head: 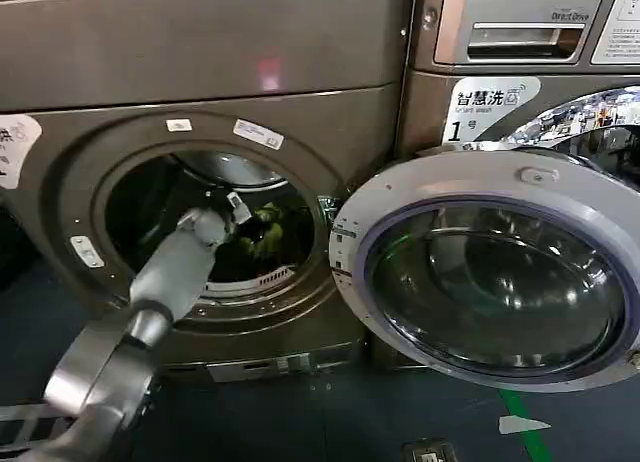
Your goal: Grasp the clothes from the dryer.
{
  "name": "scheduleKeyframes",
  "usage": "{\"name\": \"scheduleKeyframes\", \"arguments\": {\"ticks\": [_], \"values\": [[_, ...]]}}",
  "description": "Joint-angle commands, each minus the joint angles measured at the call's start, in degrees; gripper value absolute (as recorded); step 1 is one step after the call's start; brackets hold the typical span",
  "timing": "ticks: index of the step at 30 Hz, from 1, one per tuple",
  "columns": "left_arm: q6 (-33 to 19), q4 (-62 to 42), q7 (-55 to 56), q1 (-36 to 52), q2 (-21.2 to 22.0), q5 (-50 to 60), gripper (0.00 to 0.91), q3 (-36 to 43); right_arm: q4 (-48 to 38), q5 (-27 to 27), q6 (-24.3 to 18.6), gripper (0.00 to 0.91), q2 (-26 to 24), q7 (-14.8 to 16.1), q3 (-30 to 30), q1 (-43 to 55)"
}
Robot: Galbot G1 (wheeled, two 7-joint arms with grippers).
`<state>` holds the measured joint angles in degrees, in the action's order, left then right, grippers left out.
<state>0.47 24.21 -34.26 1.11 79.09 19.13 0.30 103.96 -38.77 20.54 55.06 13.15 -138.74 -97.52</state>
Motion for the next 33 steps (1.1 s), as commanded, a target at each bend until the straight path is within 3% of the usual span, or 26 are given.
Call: {"name": "scheduleKeyframes", "arguments": {"ticks": [1, 9, 13, 24, 33], "values": [[-2.65, 18.33, 22.87, -12.44, -0.25, -21.23, 0.000, -12.22, 0.18, -0.29, 0.08, 0.907, -0.06, -0.21, -0.28, -0.12], [-7.62, 30.54, 33.31, -20.71, 1.14, -26.51, 0.000, -19.01, 1.14, -2.51, 0.15, 0.907, 0.14, -1.26, -0.01, -0.19], [-10.56, 37.27, 37.59, -24.38, 2.06, -26.96, 0.000, -21.64, 2.58, -3.84, 2.23, 0.907, 0.31, -1.82, 0.02, -0.02], [-16.40, 54.90, 46.46, -39.80, 4.03, -19.23, 0.000, -25.70, 2.54, -4.40, -3.43, 0.907, 0.87, -0.15, -0.15, 0.45], [-13.52, 58.16, 47.36, -42.71, 5.45, -18.58, 0.000, -25.52, 2.33, -3.93, -4.37, 0.907, 0.56, -1.45, -0.72, 0.10]]}}
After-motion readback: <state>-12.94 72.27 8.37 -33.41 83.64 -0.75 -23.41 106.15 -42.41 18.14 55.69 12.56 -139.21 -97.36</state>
